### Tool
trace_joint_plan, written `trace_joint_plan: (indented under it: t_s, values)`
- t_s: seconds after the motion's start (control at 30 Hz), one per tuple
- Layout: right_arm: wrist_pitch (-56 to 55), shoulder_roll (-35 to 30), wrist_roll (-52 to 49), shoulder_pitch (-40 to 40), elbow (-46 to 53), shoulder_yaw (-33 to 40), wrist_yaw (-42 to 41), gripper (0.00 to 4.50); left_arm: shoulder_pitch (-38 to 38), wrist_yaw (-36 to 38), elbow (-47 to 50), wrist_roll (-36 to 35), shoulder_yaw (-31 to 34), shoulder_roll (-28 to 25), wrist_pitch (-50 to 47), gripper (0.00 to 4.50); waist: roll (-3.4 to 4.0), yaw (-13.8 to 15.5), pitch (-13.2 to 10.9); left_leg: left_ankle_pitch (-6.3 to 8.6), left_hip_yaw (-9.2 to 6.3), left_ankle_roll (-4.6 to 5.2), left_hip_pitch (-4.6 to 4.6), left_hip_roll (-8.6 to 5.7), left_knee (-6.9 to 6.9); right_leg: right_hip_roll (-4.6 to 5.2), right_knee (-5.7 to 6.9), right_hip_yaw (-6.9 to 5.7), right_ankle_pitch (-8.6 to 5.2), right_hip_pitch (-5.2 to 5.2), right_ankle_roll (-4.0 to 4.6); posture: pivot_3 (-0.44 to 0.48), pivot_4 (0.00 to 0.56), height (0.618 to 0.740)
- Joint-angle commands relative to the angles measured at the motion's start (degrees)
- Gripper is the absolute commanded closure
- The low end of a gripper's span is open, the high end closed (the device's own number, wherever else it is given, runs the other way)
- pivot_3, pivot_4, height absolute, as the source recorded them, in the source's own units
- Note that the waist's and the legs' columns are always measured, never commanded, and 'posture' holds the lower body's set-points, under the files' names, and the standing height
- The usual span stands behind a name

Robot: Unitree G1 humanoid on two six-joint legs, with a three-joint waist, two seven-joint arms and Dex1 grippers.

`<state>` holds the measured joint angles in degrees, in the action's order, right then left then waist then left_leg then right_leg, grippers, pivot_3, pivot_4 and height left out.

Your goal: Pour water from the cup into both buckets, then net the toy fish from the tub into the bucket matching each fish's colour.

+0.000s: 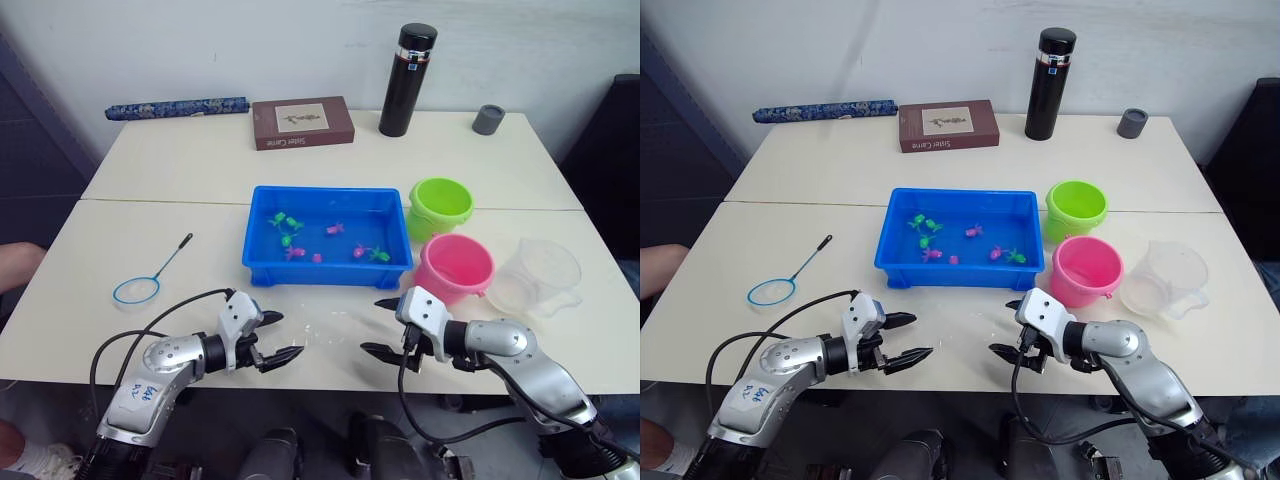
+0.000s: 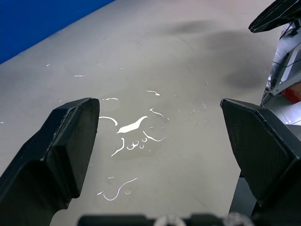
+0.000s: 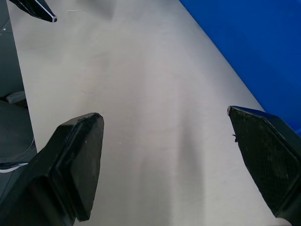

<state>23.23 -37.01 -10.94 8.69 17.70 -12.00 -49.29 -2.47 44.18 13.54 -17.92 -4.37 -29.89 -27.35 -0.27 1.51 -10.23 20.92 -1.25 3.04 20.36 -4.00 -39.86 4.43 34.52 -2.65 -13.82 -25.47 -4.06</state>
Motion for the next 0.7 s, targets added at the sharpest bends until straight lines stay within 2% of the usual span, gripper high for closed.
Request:
trace_joint_plan:
  t_s: [0.03,0.2,0.37,0.53,0.6,0.7]
  values:
    - [-0.92,0.35,-0.72,0.36,1.23,1.38,0.12,0.0,-0.28,1.03,1.81,0.09,0.11,-1.31,1.17,0.07,0.0,0.0,0.0,0.0,0.0,0.0,0.0,0.0,0.0,0.0,0.0,0.0,0.0,0.0,0.0,0.0,0.15,0.74]
    - [-2.2,0.65,-0.36,0.09,0.72,1.99,0.94,0.0,-0.72,2.41,2.82,-1.93,-0.26,-1.27,-0.46,0.07,0.0,0.02,0.0,0.0,0.0,0.0,0.0,0.0,0.0,0.0,0.0,0.0,0.0,0.0,0.0,0.0,0.15,0.74]
    - [3.05,0.71,-4.88,-4.11,6.01,6.77,2.65,0.0,-4.17,7.13,6.61,-11.57,0.65,-1.0,-7.58,0.07,0.0,0.36,0.0,0.0,-0.02,0.01,0.03,0.0,-0.01,0.02,-0.01,-0.01,0.0,0.0,0.0,0.0,0.15,0.74]
    - [9.53,2.42,-11.73,-13.03,14.89,17.83,7.98,0.0,-11.21,12.94,7.4,-18.71,0.28,-2.29,-12.82,0.07,0.02,0.16,-0.01,0.0,-0.04,0.0,0.03,0.01,0.0,0.0,0.0,-0.01,0.0,0.01,0.0,0.0,0.15,0.74]
    - [12.72,4.06,-14.59,-18.83,19.97,25.21,11.69,0.0,-15.67,16.07,7.23,-21.55,-0.11,-2.83,-14.61,0.07,0.04,0.4,-0.01,0.0,-0.04,-0.01,0.02,0.0,-0.01,0.0,0.01,-0.01,0.0,0.01,0.0,0.0,0.15,0.74]
    - [16.41,7.86,-18.46,-26.88,25.99,34.98,16.45,0.0,-21.1,18.45,5.26,-21.94,-1.39,-2.06,-14.15,0.07,0.06,0.41,0.0,0.01,-0.09,-0.04,0.04,0.0,-0.01,-0.01,0.02,-0.04,0.0,0.01,0.0,0.0,0.15,0.74]
